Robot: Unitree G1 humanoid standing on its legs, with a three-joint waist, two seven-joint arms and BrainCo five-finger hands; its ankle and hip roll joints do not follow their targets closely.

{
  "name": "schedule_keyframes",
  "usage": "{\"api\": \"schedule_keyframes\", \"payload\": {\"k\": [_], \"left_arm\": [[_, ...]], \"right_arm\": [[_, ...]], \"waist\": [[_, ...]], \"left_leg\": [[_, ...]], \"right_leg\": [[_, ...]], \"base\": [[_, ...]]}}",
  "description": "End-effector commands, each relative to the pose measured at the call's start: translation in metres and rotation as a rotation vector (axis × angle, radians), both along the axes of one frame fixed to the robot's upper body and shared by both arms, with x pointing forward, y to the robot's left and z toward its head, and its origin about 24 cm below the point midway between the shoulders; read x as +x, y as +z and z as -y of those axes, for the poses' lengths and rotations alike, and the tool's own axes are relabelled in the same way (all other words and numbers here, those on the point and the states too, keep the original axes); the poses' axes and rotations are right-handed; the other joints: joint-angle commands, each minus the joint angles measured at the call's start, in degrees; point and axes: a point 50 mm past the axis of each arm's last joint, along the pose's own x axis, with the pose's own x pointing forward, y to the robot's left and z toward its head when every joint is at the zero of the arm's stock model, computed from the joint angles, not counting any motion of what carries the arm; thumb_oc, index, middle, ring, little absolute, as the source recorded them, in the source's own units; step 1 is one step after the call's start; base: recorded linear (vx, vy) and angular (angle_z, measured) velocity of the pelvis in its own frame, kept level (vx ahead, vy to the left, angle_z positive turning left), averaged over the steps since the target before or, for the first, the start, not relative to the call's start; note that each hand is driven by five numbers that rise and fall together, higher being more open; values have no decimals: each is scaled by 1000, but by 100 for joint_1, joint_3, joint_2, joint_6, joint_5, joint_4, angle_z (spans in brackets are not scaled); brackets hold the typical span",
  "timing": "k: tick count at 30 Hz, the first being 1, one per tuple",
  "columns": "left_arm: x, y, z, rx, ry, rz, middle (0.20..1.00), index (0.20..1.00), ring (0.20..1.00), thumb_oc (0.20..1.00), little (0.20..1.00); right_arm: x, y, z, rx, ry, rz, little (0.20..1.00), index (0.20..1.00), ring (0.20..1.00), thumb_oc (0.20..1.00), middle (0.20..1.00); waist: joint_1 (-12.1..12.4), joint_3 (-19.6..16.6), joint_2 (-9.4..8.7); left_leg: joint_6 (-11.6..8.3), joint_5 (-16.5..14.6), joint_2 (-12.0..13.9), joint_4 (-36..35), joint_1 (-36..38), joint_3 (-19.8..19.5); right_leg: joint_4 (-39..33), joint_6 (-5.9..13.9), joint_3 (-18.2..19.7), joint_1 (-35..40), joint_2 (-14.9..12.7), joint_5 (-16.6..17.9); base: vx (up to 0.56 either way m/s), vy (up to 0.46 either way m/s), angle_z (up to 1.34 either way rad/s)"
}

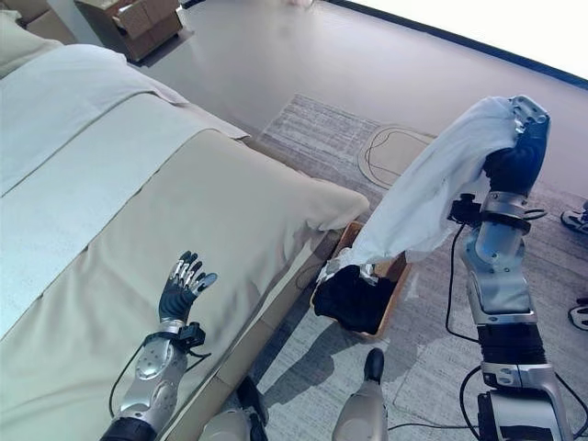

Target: Pick up clothes into the bucket

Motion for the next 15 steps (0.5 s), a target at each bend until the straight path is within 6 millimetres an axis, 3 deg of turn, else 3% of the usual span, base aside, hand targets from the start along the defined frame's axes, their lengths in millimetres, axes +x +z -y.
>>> {"api": "schedule_keyframes", "payload": {"k": [1, 15], "left_arm": [[2, 15, -11, 33, 0, 79, 1000, 1000, 1000, 1000, 1000], [-1, 14, -14, 25, 21, 72, 1000, 1000, 1000, 1000, 1000]], "right_arm": [[-20, 65, -11, -42, 90, 315, 200, 200, 200, 200, 200], [-22, 71, -14, -48, 125, 333, 200, 200, 200, 200, 200]], "waist": [[-59, -362, -301], [-48, -383, -349]], "left_leg": [[-92, -182, 8, 139, -89, -311], [-103, -170, 11, 89, -3, -311]], "right_leg": [[328, 142, -66, 34, -75, -216], [306, 128, -121, 136, -66, -236]], "base": [[0, 0, 0], [3, 1, 1]]}}
